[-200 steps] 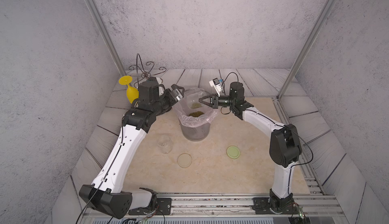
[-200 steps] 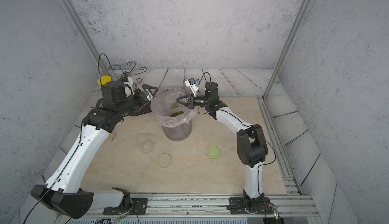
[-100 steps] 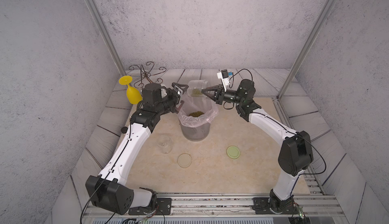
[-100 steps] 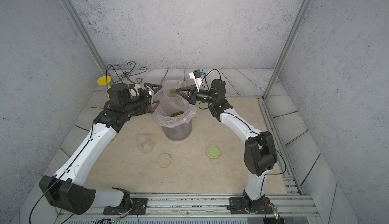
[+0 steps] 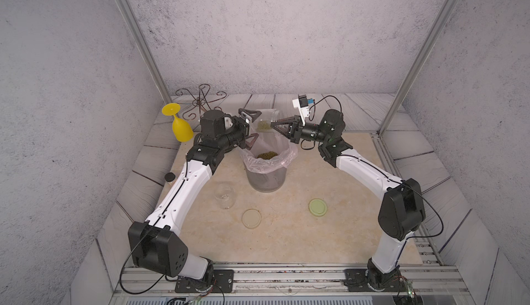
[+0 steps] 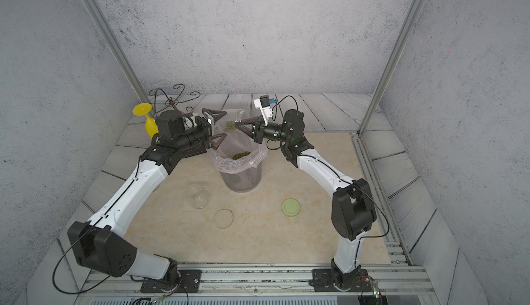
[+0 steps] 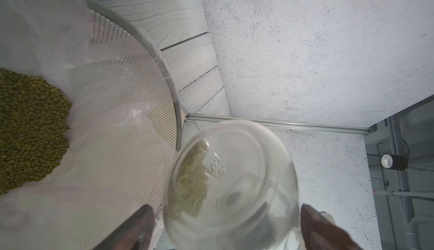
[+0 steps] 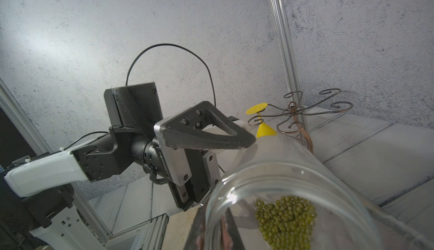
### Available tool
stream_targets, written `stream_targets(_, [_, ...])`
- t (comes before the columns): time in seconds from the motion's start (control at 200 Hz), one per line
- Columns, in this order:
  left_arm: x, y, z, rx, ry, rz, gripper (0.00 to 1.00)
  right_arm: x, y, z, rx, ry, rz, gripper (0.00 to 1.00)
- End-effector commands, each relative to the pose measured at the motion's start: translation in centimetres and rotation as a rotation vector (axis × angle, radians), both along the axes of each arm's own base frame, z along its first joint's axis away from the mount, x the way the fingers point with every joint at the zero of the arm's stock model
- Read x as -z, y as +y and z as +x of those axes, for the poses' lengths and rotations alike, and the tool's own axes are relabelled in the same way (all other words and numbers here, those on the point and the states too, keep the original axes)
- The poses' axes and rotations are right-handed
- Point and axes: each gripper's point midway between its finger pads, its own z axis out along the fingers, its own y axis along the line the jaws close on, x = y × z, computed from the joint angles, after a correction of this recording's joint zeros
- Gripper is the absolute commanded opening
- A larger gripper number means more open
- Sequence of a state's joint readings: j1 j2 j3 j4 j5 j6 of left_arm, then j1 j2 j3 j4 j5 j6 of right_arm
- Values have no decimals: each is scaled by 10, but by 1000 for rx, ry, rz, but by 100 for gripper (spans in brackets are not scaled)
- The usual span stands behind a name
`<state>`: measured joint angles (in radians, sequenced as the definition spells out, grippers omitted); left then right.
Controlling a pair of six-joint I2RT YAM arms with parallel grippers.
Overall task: Empty moldy mung beans from jars
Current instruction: Adjust the jar.
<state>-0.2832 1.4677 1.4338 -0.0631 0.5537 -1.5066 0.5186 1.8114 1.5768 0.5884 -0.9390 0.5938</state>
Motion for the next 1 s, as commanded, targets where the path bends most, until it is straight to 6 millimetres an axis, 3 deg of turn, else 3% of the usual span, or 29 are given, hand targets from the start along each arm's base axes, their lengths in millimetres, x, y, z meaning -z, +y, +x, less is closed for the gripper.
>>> stream_targets(0.0, [-20, -4, 6, 17, -60, -55, 98, -48, -8, -28, -4, -158, 81, 0])
stream_targets(0.375, [-17, -13, 25, 32, -61, -128, 98, -40, 1, -43, -51, -180, 63, 0])
stream_targets(0.681, [-17, -19, 29, 62, -50, -157, 98, -29, 4, -47, -63, -185, 44, 0])
stream_targets(0.861, [-11, -20, 30, 67, -48, -152, 80, -24, 4, -49, -61, -186, 31, 0])
stream_targets(0.996, [-10, -20, 32, 71, -61, -131, 74, -19, 4, -50, -62, -182, 18, 0])
